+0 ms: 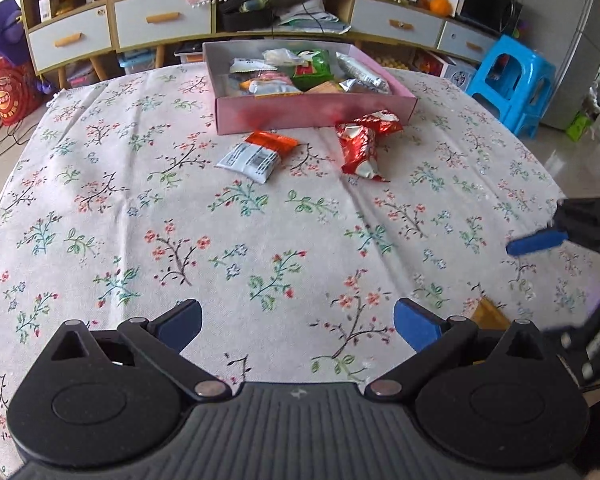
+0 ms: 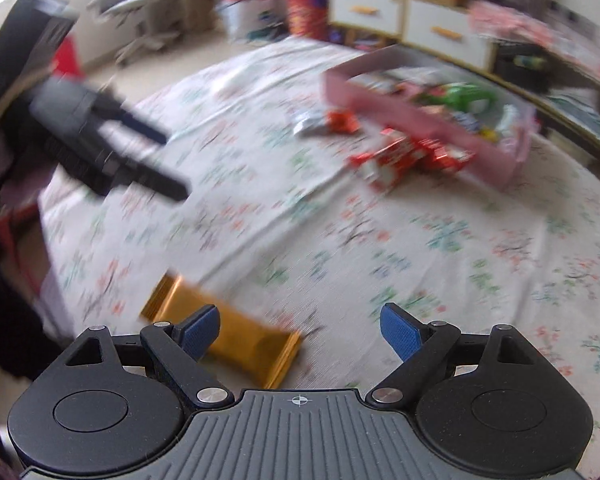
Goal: Organize snacks
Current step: 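Move both open tools back over the table toward the remaining snacks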
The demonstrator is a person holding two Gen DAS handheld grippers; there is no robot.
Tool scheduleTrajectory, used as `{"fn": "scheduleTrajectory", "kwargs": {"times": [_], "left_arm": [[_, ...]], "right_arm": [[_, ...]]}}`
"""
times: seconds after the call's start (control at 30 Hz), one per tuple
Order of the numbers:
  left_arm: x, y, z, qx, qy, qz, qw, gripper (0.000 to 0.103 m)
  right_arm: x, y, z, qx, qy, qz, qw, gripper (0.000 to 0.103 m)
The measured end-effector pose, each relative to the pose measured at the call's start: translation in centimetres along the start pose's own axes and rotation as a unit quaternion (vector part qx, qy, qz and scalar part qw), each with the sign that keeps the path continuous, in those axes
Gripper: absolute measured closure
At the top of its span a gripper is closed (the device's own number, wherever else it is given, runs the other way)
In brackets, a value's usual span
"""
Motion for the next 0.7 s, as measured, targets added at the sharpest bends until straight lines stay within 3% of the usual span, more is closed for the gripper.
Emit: {"fn": "scheduleTrajectory", "kwargs": {"times": [0.17, 0.27, 0.7], "left_arm": [[0.8, -0.3, 0.4, 0.006, -0.001, -0.007, 1.0, 0.001], [1.3, -0.2, 0.5, 0.02, 0.002, -0.016, 0.9997, 0.001], [3.7, -0.7, 0.0, 0.069, 0.032, -0.046, 0.996, 0.0]], "right_arm": [[1.3, -1.6, 1.0, -0.05, -0.019, -0.018, 0.998, 0.014], [1.9, -1.9, 1.1, -0.065, -0.016, 0.001, 0.998, 0.014], [3.2, 0.9, -0.6, -0.02, 0.029, 0.036, 0.999, 0.018]]}}
Point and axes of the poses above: each gripper's, at about its wrist camera, not at the fingertips, and x roughly the way its jaws point, y to its right, z to its underside, the point moved 2 cm from there along x, roughly the way its jaws point, and after that the axes turned 3 degrees about -y, right-handed, at the moved point
